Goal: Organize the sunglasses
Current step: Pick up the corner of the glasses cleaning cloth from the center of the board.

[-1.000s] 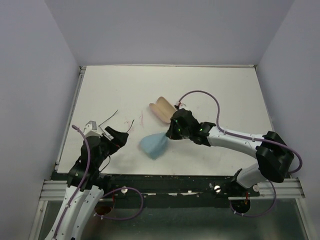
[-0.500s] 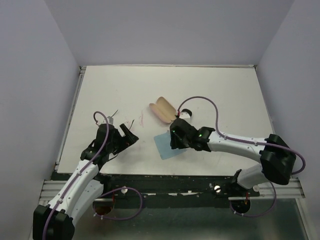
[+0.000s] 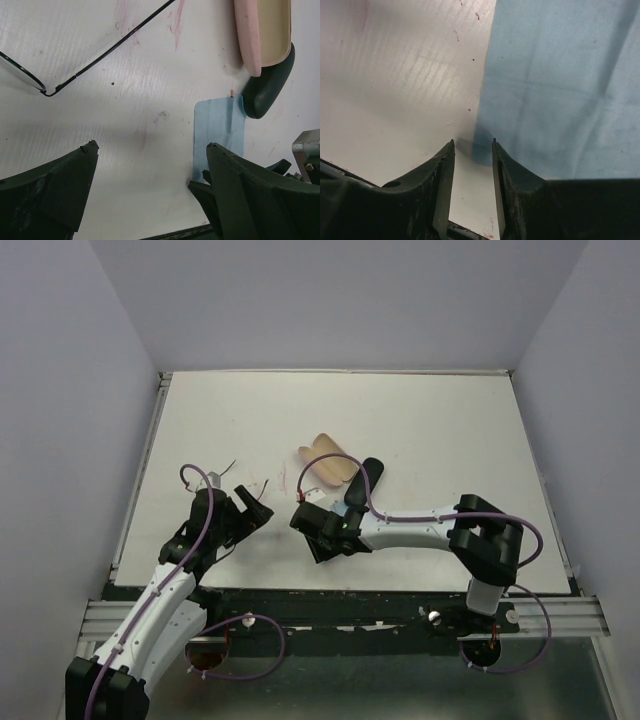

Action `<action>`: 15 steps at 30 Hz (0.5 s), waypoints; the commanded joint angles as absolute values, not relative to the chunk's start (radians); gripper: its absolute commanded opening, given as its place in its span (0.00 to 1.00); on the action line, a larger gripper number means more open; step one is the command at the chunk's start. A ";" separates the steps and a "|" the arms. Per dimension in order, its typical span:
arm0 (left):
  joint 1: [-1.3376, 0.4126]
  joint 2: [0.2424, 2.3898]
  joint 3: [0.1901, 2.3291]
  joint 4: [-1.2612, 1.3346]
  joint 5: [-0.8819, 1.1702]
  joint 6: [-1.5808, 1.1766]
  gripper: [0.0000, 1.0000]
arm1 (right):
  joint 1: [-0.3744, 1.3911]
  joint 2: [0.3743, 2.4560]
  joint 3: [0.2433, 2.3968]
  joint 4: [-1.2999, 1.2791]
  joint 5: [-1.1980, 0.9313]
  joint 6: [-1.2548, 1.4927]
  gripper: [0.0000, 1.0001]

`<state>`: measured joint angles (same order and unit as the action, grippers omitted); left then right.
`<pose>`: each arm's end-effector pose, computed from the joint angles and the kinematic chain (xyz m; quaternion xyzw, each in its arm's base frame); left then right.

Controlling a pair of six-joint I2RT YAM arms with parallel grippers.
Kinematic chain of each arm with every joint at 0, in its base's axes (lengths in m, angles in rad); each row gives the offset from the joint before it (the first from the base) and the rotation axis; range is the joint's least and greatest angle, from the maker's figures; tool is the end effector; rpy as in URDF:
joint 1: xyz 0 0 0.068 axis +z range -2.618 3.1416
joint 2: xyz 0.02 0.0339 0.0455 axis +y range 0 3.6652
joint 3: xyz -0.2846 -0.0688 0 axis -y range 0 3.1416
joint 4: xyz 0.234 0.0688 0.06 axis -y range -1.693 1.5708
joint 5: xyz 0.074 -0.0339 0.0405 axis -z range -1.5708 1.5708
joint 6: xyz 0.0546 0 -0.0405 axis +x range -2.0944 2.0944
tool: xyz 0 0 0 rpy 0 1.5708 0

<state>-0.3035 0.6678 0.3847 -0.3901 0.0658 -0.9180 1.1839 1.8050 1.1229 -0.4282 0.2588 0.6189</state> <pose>0.1310 -0.0448 0.2019 -0.2587 0.8626 -0.2730 0.3383 0.1495 0.3298 0.1758 -0.2409 0.9354 0.0995 0.2389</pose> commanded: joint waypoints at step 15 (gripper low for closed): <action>-0.828 0.840 0.422 -0.250 0.008 -0.753 0.87 | 0.918 1.401 0.798 -0.433 0.192 0.793 0.51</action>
<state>-0.7147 0.7898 0.3862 -0.2993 0.0563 -0.8356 1.0245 1.4826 0.8879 -0.4557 0.2825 0.7269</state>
